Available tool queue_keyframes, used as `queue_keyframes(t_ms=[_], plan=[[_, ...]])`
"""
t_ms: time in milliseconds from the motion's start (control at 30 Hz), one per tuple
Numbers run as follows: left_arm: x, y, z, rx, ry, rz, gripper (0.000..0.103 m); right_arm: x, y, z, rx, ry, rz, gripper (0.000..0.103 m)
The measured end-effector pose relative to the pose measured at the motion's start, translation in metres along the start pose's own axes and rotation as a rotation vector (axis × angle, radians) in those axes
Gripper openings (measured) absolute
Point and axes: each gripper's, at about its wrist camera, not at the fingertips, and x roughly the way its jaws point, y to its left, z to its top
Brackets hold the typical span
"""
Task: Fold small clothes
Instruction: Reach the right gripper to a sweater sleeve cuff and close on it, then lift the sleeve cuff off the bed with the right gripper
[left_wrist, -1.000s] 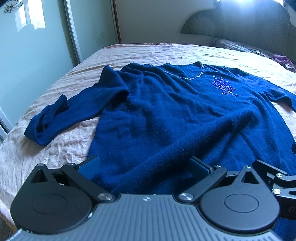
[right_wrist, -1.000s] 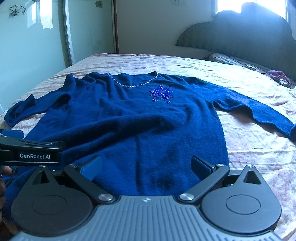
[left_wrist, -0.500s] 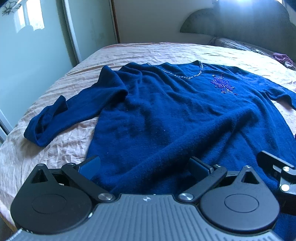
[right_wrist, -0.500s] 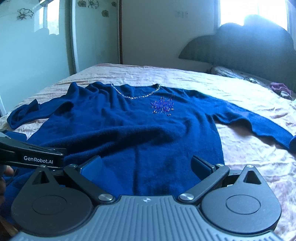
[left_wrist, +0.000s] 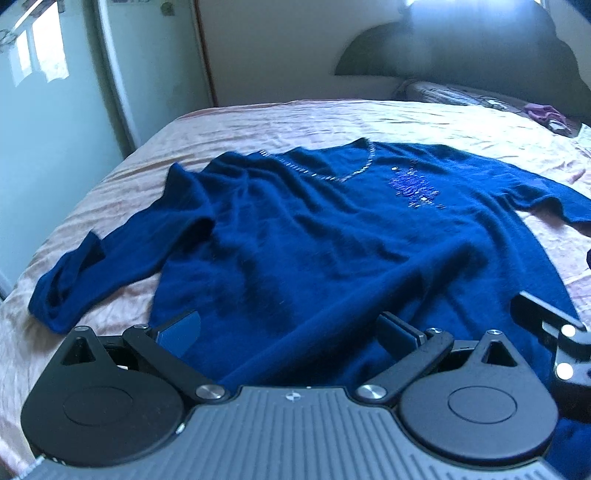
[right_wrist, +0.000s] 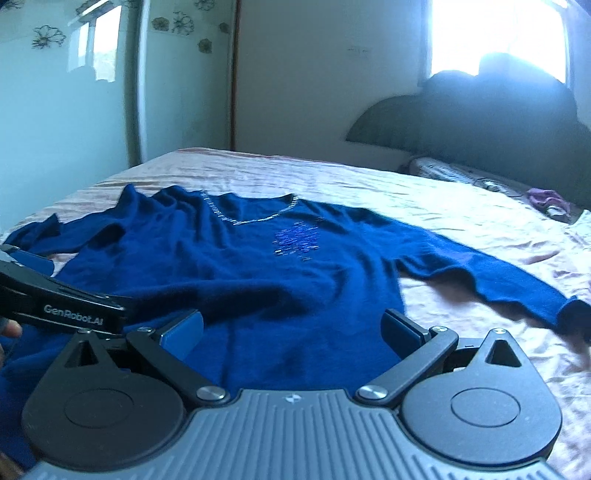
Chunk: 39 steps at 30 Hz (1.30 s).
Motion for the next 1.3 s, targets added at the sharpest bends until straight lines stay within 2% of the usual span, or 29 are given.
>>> queue_keyframes(t_ms=[133,267,367,500,567,733,1000,1100,1133,1167,1200,1267,1300], plan=[[0.003,-0.014,0.007,0.035,-0.010,-0.022,0.102,0.009,-0.028,0.002,0.067,-0.006,-0.042,0.103],[0.005,-0.024,0.009,0.067,-0.020,-0.044,0.102,0.015,-0.079,0.000,0.234,-0.029,-0.127,0.103],[0.008,-0.030,0.007,0.084,-0.023,-0.044,0.102,0.013,-0.136,-0.007,0.477,-0.062,-0.189,0.103],[0.013,-0.032,0.005,0.095,-0.005,-0.056,0.102,0.012,-0.217,-0.035,0.872,-0.117,-0.207,0.103],[0.016,-0.034,0.004,0.100,0.003,-0.058,0.102,0.016,-0.245,-0.050,0.999,-0.142,-0.217,0.103],[0.022,-0.036,0.003,0.110,0.023,-0.056,0.102,0.026,-0.281,-0.068,1.090,-0.230,-0.243,0.103],[0.032,-0.040,0.002,0.126,0.047,-0.061,0.102,0.049,-0.335,-0.065,1.203,-0.337,-0.314,0.096],[0.035,-0.039,0.002,0.126,0.056,-0.064,0.102,0.054,-0.348,-0.067,1.242,-0.374,-0.351,0.085],[0.036,-0.038,0.002,0.123,0.058,-0.066,0.102,0.056,-0.353,-0.067,1.250,-0.375,-0.358,0.078],[0.036,-0.038,0.002,0.121,0.059,-0.067,0.102,0.058,-0.358,-0.067,1.257,-0.369,-0.361,0.065],[0.037,-0.037,0.002,0.118,0.060,-0.069,0.102,0.062,-0.363,-0.067,1.264,-0.353,-0.370,0.055],[0.038,-0.035,0.002,0.113,0.062,-0.070,0.102,0.067,-0.370,-0.070,1.294,-0.315,-0.387,0.022],[0.038,-0.034,0.002,0.111,0.063,-0.070,0.102,0.068,-0.373,-0.073,1.311,-0.308,-0.389,0.016]])
